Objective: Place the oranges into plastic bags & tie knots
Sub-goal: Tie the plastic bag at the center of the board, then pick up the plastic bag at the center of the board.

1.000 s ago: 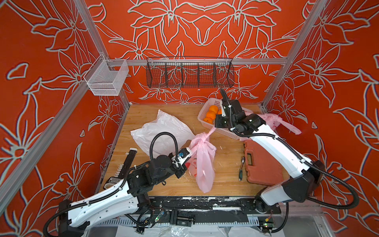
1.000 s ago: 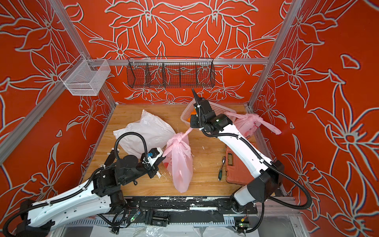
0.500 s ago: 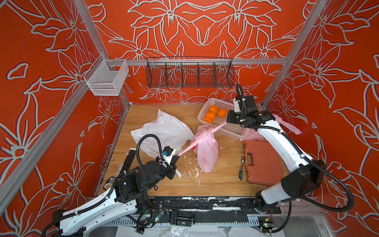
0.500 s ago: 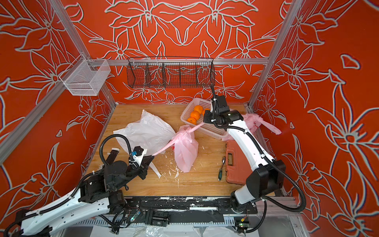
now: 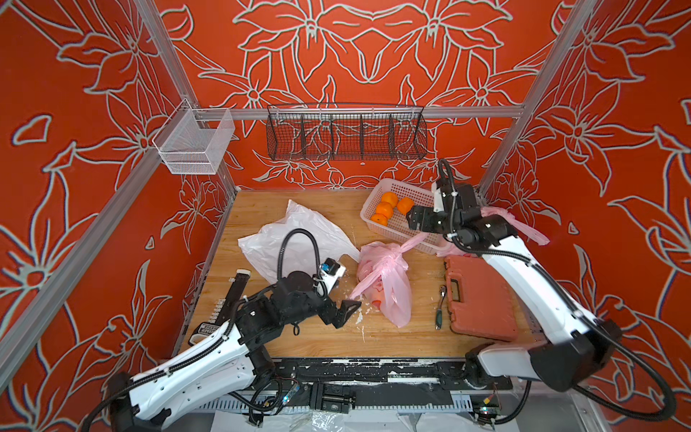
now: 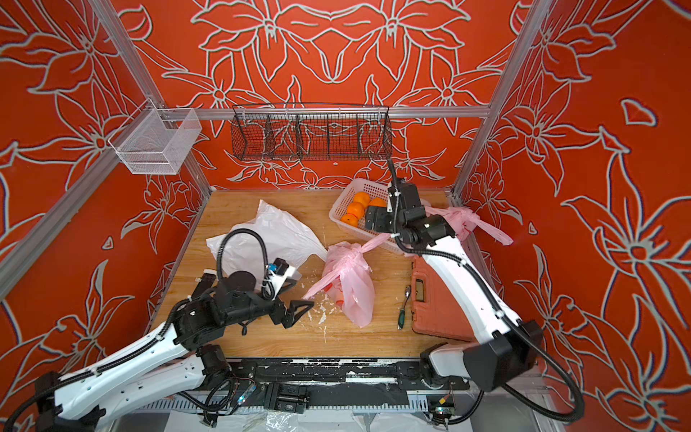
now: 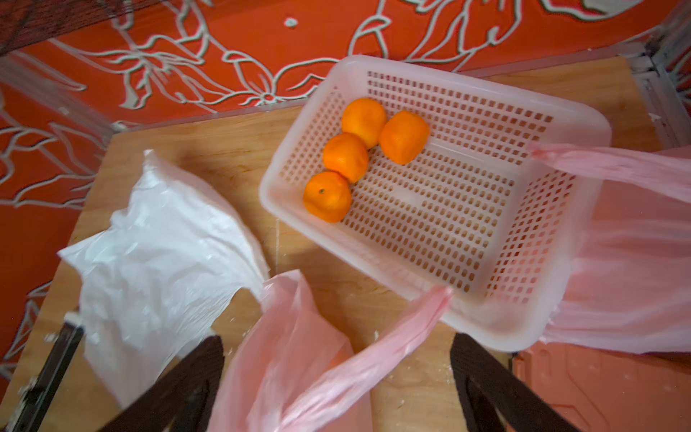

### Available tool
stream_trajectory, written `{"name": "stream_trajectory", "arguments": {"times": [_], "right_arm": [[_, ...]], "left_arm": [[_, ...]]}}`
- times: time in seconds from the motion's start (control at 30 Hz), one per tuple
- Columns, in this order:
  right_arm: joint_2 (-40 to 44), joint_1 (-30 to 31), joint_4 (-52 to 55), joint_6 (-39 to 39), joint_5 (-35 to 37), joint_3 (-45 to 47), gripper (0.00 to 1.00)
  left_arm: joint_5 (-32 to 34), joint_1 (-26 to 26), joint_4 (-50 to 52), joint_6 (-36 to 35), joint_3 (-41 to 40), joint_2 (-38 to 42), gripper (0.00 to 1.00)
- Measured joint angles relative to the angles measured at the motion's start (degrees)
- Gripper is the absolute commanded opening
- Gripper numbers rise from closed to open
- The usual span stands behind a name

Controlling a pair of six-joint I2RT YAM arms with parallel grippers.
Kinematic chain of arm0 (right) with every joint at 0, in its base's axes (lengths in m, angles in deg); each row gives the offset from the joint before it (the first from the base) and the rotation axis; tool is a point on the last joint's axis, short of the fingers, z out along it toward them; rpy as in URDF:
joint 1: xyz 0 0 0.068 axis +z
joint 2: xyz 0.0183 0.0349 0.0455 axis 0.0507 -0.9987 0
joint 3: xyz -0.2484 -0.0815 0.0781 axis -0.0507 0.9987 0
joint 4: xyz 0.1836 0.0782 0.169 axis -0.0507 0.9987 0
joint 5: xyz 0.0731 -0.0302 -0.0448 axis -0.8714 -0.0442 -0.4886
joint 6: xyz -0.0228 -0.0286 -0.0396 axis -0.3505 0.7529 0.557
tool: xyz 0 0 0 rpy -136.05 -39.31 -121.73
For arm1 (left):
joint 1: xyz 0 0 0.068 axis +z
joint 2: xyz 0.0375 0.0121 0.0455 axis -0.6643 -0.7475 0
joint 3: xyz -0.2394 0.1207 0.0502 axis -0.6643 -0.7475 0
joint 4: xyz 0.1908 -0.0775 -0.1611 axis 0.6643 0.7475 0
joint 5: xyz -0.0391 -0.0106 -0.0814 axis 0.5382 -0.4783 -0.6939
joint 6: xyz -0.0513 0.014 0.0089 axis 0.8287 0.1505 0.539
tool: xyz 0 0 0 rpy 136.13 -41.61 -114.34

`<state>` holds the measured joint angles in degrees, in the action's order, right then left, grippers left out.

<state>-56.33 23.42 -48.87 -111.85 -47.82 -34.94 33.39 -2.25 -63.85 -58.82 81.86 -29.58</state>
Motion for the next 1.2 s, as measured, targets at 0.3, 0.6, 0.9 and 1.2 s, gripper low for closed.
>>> {"name": "stream_trajectory", "arguments": {"times": [0.3, 0.6, 0.9, 1.2], "right_arm": [[0.31, 19.85, 6.23, -12.74, 6.29, 5.53, 0.98], [-11.45, 20.57, 8.96, -15.74, 10.47, 4.37, 0.21], [-13.86, 20.06, -0.09, -6.03, 7.19, -9.90, 0.00], [-33.27, 13.16, -15.58, -2.36, 6.16, -29.94, 0.09]], "left_arm": [[-3.23, 28.79, 5.40, 12.81, 7.74, -6.71, 0.97], [0.68, 31.91, 15.17, 14.71, 10.88, -22.99, 0.97], [4.37, 32.04, 17.66, 14.19, 10.23, -21.22, 0.99], [6.64, 32.22, 19.56, 12.72, 10.38, -20.65, 0.99]]}}
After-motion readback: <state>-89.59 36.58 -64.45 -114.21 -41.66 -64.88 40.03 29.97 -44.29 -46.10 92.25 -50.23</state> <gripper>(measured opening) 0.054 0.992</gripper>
